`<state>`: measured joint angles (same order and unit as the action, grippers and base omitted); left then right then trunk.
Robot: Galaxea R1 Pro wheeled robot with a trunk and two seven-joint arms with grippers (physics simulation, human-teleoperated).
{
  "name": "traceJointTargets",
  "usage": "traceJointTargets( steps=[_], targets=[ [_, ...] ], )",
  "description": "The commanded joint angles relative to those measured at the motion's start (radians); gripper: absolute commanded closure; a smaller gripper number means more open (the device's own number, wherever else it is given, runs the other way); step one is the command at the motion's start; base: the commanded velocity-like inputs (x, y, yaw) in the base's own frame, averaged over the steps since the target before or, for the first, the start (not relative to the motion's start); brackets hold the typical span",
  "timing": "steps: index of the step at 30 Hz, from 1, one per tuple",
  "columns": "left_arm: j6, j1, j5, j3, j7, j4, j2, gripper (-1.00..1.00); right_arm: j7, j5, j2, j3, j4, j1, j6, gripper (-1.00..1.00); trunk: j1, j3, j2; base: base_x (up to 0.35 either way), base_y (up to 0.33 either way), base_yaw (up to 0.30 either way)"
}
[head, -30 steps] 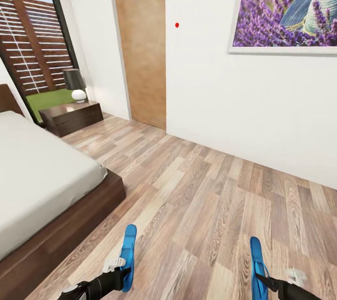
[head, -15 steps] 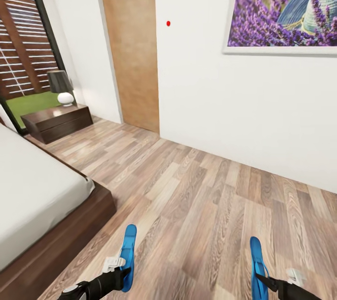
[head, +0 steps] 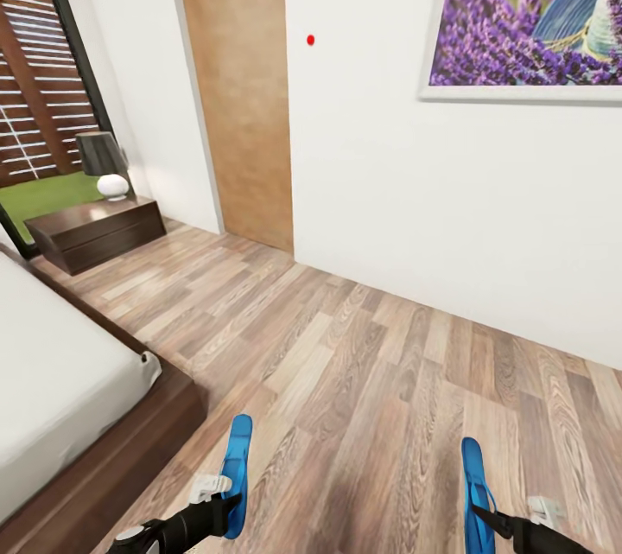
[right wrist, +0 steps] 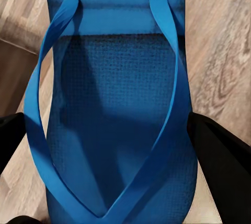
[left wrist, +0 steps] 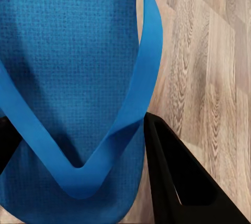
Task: In the bedroom, move the book from the bed onto either nightstand, and place the two sandals side by side next to the bed.
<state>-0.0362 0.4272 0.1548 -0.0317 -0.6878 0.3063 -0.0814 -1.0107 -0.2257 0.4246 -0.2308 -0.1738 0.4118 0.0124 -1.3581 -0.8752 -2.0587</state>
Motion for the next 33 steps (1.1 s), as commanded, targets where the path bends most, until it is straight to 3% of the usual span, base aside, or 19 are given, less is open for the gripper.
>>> traceJointTargets(
  steps=[1,33],
  targets=[
    [-0.004,0.001,-0.001,-0.004,-0.005,-0.001,0.0,1.0,-0.003,-0.006,0.0,0.0,0.001,0.001,0.001,1.0,0.0,-0.001,0.0,0.318,0.0,0.0],
    [-0.004,0.001,-0.001,-0.002,-0.005,-0.001,0.0,1.0,-0.003,-0.006,0.0,0.001,0.002,0.0,0.001,1.0,0.0,-0.001,0.0,0.32,-0.067,0.0]
  ],
)
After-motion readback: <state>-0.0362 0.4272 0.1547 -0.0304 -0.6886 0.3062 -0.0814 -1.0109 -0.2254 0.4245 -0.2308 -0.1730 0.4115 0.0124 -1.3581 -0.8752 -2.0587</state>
